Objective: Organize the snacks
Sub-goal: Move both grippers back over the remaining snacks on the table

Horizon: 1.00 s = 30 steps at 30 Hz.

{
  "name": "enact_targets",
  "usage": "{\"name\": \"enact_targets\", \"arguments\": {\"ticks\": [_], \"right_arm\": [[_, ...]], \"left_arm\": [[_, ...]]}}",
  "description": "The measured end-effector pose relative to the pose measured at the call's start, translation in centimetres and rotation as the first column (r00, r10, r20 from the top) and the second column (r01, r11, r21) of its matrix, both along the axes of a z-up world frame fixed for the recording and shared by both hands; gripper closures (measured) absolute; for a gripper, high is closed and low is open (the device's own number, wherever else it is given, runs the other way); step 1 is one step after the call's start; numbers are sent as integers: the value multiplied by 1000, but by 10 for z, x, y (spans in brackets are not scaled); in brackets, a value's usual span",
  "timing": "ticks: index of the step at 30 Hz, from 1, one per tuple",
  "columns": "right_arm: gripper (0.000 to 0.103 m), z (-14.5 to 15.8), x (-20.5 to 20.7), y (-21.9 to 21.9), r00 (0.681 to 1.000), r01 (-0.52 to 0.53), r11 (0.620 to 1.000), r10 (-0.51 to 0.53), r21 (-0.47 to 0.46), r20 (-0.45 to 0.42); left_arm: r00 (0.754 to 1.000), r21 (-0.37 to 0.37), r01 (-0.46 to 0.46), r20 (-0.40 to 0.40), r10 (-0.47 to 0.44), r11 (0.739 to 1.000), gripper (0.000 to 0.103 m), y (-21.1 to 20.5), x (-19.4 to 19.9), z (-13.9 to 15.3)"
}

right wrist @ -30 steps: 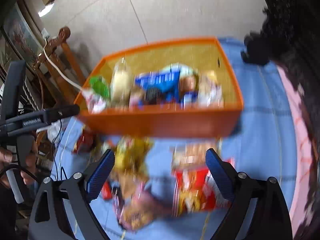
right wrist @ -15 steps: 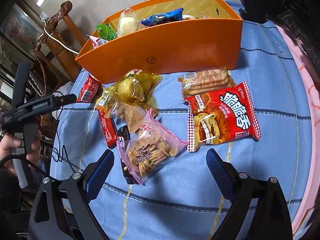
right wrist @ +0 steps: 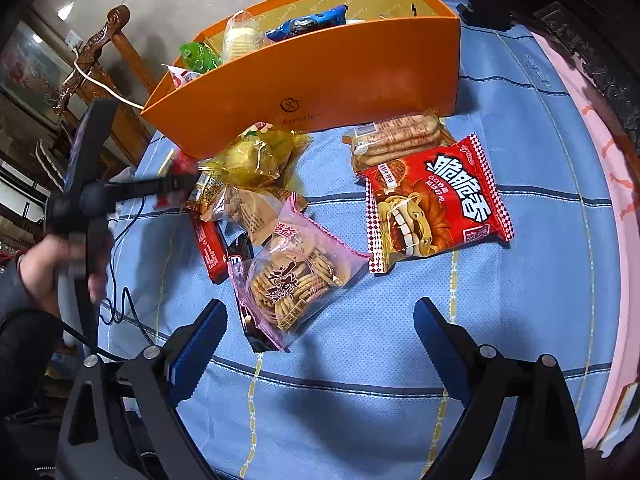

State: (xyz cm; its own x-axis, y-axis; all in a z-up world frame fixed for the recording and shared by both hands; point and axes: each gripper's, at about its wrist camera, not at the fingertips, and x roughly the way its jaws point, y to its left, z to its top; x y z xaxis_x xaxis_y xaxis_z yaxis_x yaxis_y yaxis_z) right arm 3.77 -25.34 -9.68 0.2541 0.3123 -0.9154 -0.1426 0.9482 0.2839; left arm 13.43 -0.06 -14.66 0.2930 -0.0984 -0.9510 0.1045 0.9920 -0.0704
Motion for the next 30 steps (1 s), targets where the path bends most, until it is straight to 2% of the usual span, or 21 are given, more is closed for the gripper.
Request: {"name": "enact_targets", "arguments": {"ticks": [2,4,6,8,9,11,13,17,20,23,28,30], "right_arm": [[8,-1,2,3,1000,1,1000,-1,1,-4],[8,-2,5,7,1000,-4,1000,5,6,-9],[8,-3,9,10,1000,-13,1000,13,8,-12],[8,-6,13,16,1000,-22,1000,22,13,-19],[8,-6,15,18,999,-26,1000,27,13,-20],[8,-10,19,26,999,-46,999,46,-8,-19],[8,-12,22,35,997,-79,996,79,-39,-12],[8,-19,32,43,996,-92,992,92,-90,3],[8,-35,41,48,995,-79,990,70,-120,-74],[7,-46,43,54,994,-84,986,73,-147,-80],[8,-60,44,58,992,-92,978,74,-186,-101],[18,-64,42,58,991,-106,977,88,-185,-105]], "left_arm": [[984,31,176,-27,-175,984,49,-27,-30,1],[940,40,340,-48,-338,940,47,-46,-66,3],[924,49,381,-60,-378,923,45,-48,-89,5],[947,63,322,-44,-320,945,28,-37,-92,11],[958,65,287,-31,-286,956,25,-31,-90,14],[987,41,162,0,-163,986,24,-8,-77,25],[999,-9,52,13,-52,999,24,13,-60,34],[997,-61,-76,4,77,995,24,40,-30,37],[995,-79,-95,-11,95,992,24,35,-19,33],[993,-82,-109,-60,105,991,24,28,-4,16],[985,-36,-134,-117,129,990,24,10,2,-1],[979,12,-147,-139,147,989,24,7,3,-6]]}}
